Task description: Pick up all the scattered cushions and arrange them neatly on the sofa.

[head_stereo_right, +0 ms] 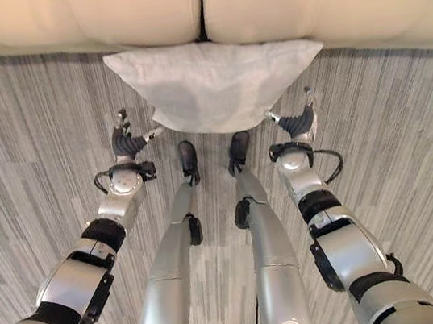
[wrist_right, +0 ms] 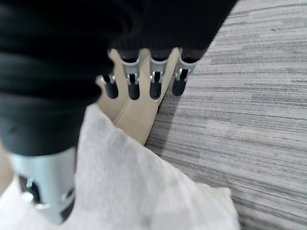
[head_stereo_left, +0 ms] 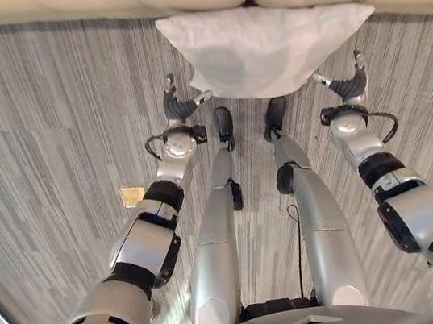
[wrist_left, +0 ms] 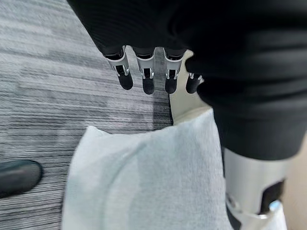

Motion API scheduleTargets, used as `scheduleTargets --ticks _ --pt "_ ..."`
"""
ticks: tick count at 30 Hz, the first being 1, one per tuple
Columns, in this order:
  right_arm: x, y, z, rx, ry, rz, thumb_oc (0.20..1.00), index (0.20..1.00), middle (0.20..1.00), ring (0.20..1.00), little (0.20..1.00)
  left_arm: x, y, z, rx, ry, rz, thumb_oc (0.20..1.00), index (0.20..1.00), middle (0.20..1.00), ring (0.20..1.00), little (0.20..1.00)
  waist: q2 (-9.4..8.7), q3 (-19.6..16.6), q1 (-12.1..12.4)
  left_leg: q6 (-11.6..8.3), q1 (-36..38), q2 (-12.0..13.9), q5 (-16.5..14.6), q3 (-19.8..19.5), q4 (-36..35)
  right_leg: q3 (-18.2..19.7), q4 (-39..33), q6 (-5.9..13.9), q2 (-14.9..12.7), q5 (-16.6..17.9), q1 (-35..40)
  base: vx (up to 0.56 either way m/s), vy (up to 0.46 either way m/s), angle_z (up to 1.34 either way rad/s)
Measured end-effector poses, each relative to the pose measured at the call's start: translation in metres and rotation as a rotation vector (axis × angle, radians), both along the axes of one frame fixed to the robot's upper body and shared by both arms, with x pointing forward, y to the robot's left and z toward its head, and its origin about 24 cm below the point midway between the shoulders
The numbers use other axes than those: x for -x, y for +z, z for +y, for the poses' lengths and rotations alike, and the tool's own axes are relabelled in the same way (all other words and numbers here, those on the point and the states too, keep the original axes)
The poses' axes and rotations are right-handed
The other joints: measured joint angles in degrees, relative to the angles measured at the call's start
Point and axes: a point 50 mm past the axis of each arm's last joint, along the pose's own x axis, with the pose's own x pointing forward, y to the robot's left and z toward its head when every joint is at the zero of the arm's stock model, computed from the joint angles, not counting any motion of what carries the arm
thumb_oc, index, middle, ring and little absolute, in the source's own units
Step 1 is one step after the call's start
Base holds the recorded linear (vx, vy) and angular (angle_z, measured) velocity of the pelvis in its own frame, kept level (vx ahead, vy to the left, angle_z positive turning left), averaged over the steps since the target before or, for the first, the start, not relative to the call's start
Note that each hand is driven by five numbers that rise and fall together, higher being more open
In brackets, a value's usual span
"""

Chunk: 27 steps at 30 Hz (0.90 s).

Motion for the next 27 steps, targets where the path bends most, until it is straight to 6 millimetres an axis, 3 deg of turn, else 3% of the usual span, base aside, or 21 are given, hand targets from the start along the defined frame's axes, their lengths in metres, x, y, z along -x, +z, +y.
scheduleTargets --ticks 2,4,6,7,11,14,15,16,17,20,24,27 --pt "-0.003 0.015 -0.005 -0.002 -0.028 -0.045 1.000 1.000 1.000 1.000 1.000 -0.003 0.010 0.001 0.010 0.015 -0.029 1.000 1.000 1.000 1.000 1.000 0.00 0.0 -0.1 0.02 -1.2 0.0 0.1 0.0 0.0 0.0 0.3 -0.17 0.0 -0.1 -1.3 0.04 0.014 0.03" --pt "-0.007 0.044 -0.010 0.005 -0.072 -0.138 1.000 1.000 1.000 1.000 1.000 -0.006 0.031 0.000 0.020 0.035 -0.091 1.000 1.000 1.000 1.000 1.000 0.00 -0.1 -0.6 -0.07 -3.4 -0.3 0.2 0.0 0.1 0.0 2.2 -0.71 -0.6 -0.9 -4.3 0.05 0.035 0.07" --pt "-0.010 0.086 -0.010 0.011 -0.081 -0.263 1.000 1.000 1.000 1.000 1.000 -0.010 0.066 -0.005 0.023 0.020 -0.193 1.000 1.000 1.000 1.000 1.000 -0.02 0.0 -0.8 0.19 -7.2 -0.8 0.7 0.3 0.4 0.7 4.2 -0.94 -1.2 -1.1 -9.1 0.05 0.015 0.05" --pt "-0.011 0.096 -0.008 0.000 -0.075 -0.293 1.000 1.000 1.000 1.000 1.000 -0.012 0.078 -0.007 0.020 0.012 -0.222 1.000 1.000 1.000 1.000 1.000 -0.12 0.0 -0.8 0.19 -8.4 -0.8 0.7 0.7 0.9 1.2 4.9 -0.95 -1.3 -1.1 -10.5 0.03 -0.018 0.00" --pt "-0.020 0.123 0.003 -0.036 0.054 -0.312 1.000 1.000 1.000 1.000 1.000 -0.015 0.124 -0.020 0.037 -0.034 -0.313 1.000 1.000 1.000 1.000 1.000 -0.14 0.0 -1.1 0.03 -11.0 -0.8 1.0 0.7 1.9 1.5 5.9 -1.11 -1.4 -1.0 -13.1 0.03 -0.009 0.02" --pt "-0.023 0.132 0.016 -0.038 0.144 -0.320 1.000 1.000 1.000 1.000 1.000 -0.015 0.137 -0.024 0.018 -0.062 -0.339 1.000 1.000 1.000 1.000 1.000 -0.11 -0.1 -1.1 -0.13 -12.8 -0.8 1.2 0.7 2.2 1.5 5.8 -1.06 -1.4 -0.9 -14.8 0.03 -0.009 0.01" --pt "-0.023 0.139 0.022 -0.028 0.167 -0.336 0.915 0.915 0.915 0.915 0.915 -0.014 0.144 -0.028 0.025 -0.073 -0.357 1.000 1.000 1.000 1.000 1.000 -0.11 -0.1 -1.0 -0.23 -13.6 -0.8 1.5 0.7 2.1 1.4 5.8 -1.17 -1.4 -0.8 -15.5 0.00 0.000 0.00" --pt "-0.024 0.138 0.026 -0.044 0.183 -0.331 0.285 0.285 0.285 0.285 0.285 -0.014 0.143 -0.033 0.053 -0.088 -0.352 0.200 0.200 0.200 0.200 0.200 -0.11 -0.1 -1.0 -0.15 -13.5 -0.8 1.6 0.7 2.1 1.4 5.8 -1.55 -1.3 -0.5 -15.5 0.00 0.000 0.00" --pt "-0.024 0.137 0.029 -0.057 0.192 -0.331 0.200 0.200 0.200 0.200 0.200 -0.013 0.143 -0.037 0.075 -0.101 -0.353 0.200 0.200 0.200 0.200 0.200 -0.11 -0.1 -1.0 -0.14 -13.3 -0.8 1.6 0.7 2.1 1.4 5.8 -1.57 -1.3 -0.5 -15.2 0.00 0.000 0.00" --pt "-0.023 0.138 0.030 -0.053 0.216 -0.336 0.200 0.200 0.200 0.200 0.200 -0.012 0.146 -0.028 0.121 -0.088 -0.361 0.200 0.200 0.200 0.200 0.200 -0.12 -0.1 -1.0 0.05 -12.6 -0.7 2.0 0.7 2.1 1.4 5.6 -2.46 -1.3 0.1 -14.6 0.00 0.000 0.00" --pt "-0.020 0.116 0.032 -0.007 0.276 -0.295 0.200 0.200 0.200 0.200 0.200 -0.008 0.123 -0.025 0.141 -0.107 -0.333 0.200 0.200 0.200 0.200 0.200 -0.15 -2.0 -0.9 -0.03 -11.4 -0.7 2.0 0.6 2.1 1.5 5.2 -1.93 -1.2 0.0 -13.1 0.00 0.000 0.00" --pt "-0.019 0.116 0.030 0.001 0.273 -0.293 0.200 0.200 0.200 0.200 0.200 -0.008 0.117 -0.025 0.143 -0.116 -0.317 0.200 0.200 0.200 0.200 0.200 -0.18 -1.7 -0.9 -0.12 -10.0 -0.7 2.7 0.7 2.0 1.5 4.3 -2.20 -1.1 1.0 -11.5 0.00 0.000 0.00"
